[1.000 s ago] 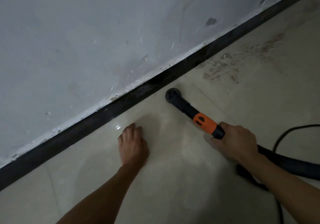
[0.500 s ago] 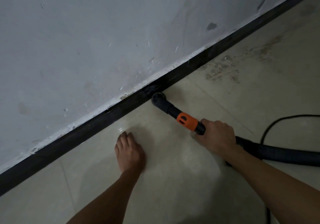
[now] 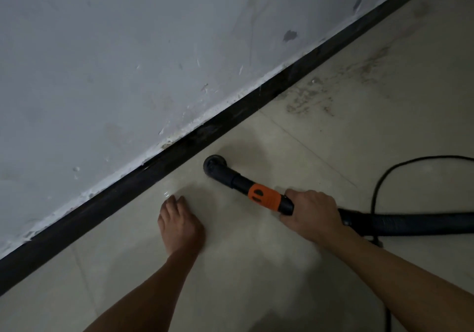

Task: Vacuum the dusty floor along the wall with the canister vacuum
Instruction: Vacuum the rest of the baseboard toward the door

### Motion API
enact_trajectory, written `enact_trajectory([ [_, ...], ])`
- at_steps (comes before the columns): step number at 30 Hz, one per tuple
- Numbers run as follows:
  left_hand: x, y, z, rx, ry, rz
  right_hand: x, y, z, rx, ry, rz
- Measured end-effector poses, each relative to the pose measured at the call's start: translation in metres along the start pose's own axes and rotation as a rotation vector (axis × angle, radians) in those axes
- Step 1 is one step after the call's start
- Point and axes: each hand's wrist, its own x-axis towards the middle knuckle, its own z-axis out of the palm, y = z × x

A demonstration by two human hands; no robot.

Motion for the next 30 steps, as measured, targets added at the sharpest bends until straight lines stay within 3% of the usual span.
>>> enact_trajectory([
  [4,0.009,0.034,0.003,0.018,-0.035,0.184,-0.003,0.043,-0.016,0.071,0.081,0.232],
  [8,0.023,0.108,0.017,0.044,-0.095,0.443,-0.043,0.106,-0.018,0.060,0.103,0.407],
  [11,0.038,0.165,0.030,0.032,-0.151,0.532,-0.064,0.148,-0.027,0.047,0.163,0.574],
  [14,0.056,0.207,0.038,0.014,-0.159,0.517,-0.067,0.168,-0.033,0.055,0.191,0.616],
  [19,0.097,0.244,0.050,0.016,-0.107,0.388,-0.052,0.166,-0.019,-0.030,0.222,0.367],
  [24,0.109,0.272,0.068,0.004,-0.071,0.246,-0.015,0.214,-0.043,0.048,0.275,0.548],
  [30,0.105,0.273,0.076,0.023,-0.040,0.216,-0.005,0.225,-0.043,0.113,0.220,0.481],
])
